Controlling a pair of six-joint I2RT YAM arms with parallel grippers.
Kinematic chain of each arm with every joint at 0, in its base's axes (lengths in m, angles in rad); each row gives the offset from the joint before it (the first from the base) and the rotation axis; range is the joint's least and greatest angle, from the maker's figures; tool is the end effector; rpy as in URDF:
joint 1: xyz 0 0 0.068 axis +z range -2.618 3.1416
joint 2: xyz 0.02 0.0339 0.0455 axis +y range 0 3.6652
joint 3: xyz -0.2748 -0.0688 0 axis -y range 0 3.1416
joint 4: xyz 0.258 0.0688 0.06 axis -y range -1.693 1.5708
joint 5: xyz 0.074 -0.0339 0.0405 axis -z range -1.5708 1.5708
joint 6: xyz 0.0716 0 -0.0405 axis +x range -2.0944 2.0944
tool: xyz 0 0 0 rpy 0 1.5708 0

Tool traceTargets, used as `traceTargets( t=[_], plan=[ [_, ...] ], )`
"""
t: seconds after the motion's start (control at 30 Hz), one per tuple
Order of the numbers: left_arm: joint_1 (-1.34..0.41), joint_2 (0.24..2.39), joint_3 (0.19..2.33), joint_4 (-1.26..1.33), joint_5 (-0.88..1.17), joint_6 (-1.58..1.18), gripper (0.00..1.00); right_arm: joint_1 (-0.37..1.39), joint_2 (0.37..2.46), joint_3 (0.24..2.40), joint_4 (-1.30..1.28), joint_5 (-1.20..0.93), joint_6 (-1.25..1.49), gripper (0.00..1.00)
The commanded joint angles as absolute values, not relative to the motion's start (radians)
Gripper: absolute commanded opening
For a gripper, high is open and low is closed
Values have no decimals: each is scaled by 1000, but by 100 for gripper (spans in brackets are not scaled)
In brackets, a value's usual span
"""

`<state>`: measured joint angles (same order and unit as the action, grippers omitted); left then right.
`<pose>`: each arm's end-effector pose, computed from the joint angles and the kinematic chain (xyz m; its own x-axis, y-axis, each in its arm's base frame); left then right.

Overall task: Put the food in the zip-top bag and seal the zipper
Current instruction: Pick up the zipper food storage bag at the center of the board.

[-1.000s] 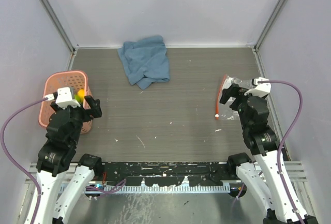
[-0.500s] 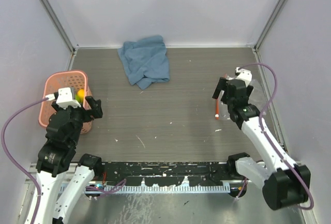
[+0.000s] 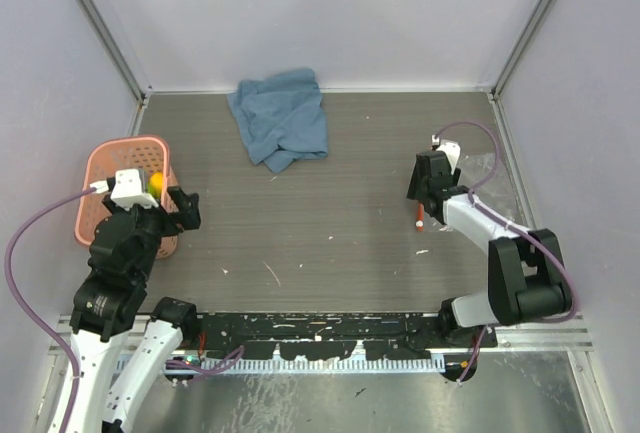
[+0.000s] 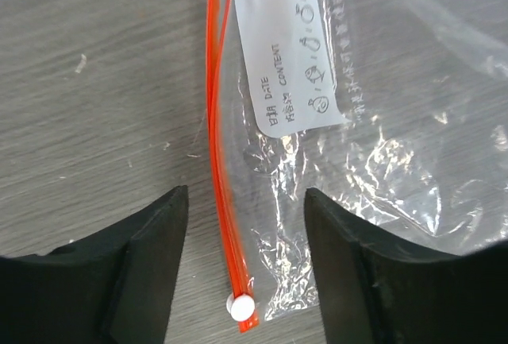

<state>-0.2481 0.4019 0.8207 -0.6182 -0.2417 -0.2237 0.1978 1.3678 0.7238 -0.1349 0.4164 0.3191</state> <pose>0.1196 -0.0126 0.3523 -0.1897 -0.1741 -0.9663 -0.0319 0.9847 -0.1712 0.3059 0.0318 0.1778 -0.6219 0.1680 -0.7649 0.3134 0.9485 -0.0465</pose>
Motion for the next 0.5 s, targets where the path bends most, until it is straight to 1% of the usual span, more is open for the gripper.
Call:
traceTargets(
  t=[0.0,0.07,0.2,0.37,0.47],
  plan=[
    [-244,423,833,-575,-192,-225,98,183,1446,773,-84,395,302,60],
    [-244,432,835,-576,-164,-225,98,182,1487,783,-96,381,301,53],
    [-244,439,832,-573,-127,-226,98,176,1537,791,-104,359,293,43],
    [-245,482,855,-571,-67,-250,98,176,1544,787,-116,357,291,28],
    [-245,525,879,-583,-18,-277,98,176,1532,785,-122,358,288,17]
  ],
)
